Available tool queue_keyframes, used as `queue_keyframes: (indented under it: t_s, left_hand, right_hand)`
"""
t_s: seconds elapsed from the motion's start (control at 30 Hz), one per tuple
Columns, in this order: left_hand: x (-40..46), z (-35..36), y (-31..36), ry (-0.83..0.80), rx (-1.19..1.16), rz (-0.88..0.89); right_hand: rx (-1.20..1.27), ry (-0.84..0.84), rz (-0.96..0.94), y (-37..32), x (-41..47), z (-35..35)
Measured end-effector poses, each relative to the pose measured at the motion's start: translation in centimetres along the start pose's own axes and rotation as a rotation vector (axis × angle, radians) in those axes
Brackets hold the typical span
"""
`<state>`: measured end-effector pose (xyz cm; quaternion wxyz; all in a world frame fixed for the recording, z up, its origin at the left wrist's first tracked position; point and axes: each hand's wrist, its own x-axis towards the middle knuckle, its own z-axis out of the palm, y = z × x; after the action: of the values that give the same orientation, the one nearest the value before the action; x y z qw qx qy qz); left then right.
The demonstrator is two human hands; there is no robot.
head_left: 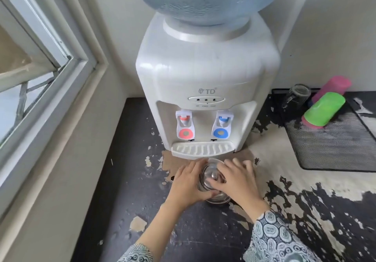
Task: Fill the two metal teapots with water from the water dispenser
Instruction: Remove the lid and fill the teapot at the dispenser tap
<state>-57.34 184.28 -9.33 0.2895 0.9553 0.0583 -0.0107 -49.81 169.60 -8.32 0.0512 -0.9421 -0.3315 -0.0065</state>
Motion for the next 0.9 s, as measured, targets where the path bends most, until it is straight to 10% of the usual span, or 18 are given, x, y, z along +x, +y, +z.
queue_keyframes:
  t_s: [0.43, 0.77, 0.9]
  left_hand:
    - [0.0, 0.3, -0.3, 0.027, -0.094, 0.013]
    - [0.0, 0.0, -0.1, -0.001, -0.085, -0.021]
    - [0.1, 0.0, 0.0, 0.017, -0.072, -0.017]
  right_hand:
    - [0.360, 0.100, -0.220, 0.4, 0.9, 1.0]
    - [1.407, 0.137, 0.510, 2.9, 0.1, 0.8]
    - [1.024, 0.256, 0.514, 6.1, -1.3, 1.4]
